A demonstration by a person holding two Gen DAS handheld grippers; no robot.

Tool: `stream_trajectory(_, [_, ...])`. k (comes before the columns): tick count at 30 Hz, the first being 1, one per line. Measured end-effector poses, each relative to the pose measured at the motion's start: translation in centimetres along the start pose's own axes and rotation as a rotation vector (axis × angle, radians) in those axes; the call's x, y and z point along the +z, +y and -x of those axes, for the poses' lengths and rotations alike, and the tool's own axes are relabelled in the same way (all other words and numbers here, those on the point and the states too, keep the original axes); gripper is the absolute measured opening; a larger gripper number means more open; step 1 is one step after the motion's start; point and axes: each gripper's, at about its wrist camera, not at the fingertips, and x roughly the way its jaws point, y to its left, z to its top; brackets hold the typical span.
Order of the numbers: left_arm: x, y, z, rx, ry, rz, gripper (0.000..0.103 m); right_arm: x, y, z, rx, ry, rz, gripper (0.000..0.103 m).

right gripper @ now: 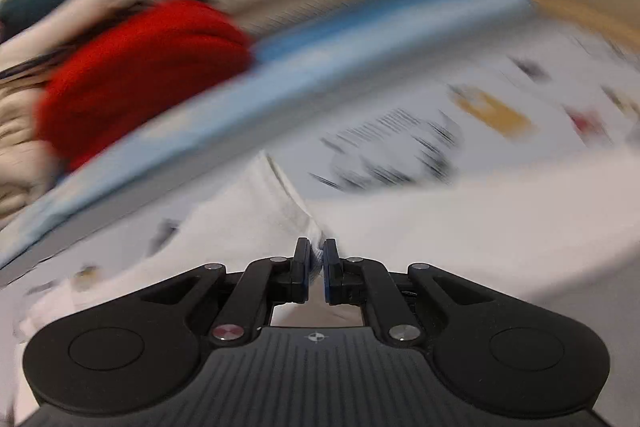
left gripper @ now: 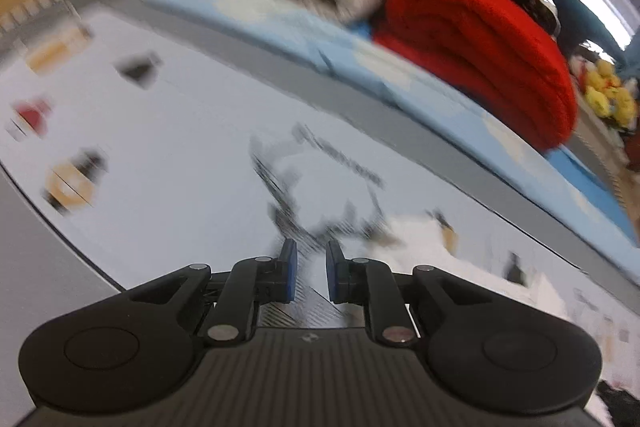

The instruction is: Fold small clothes

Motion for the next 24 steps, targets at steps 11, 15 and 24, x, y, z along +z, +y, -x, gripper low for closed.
stream_trajectory(11, [-2.3, 0.1, -5.8, -0.211, 0.135, 0.119, 0.049, 1.0, -0.6, 0.9, -0.020, -0.051, 0.029, 0.006])
stream_trajectory(15, [-2.6, -1.0, -6.3, -0.215, 0.135, 0.096, 0.047, 0.9, -0.4, 0.6, -0.006, -0.040, 0.046, 0.006])
stream_trajectory(24, [-0.3, -2.7, -1.9, -0.006, -0.151, -0.219, 0.004, 1.0, 0.1, 1.2, 0.131, -0.051, 0.018, 0.006])
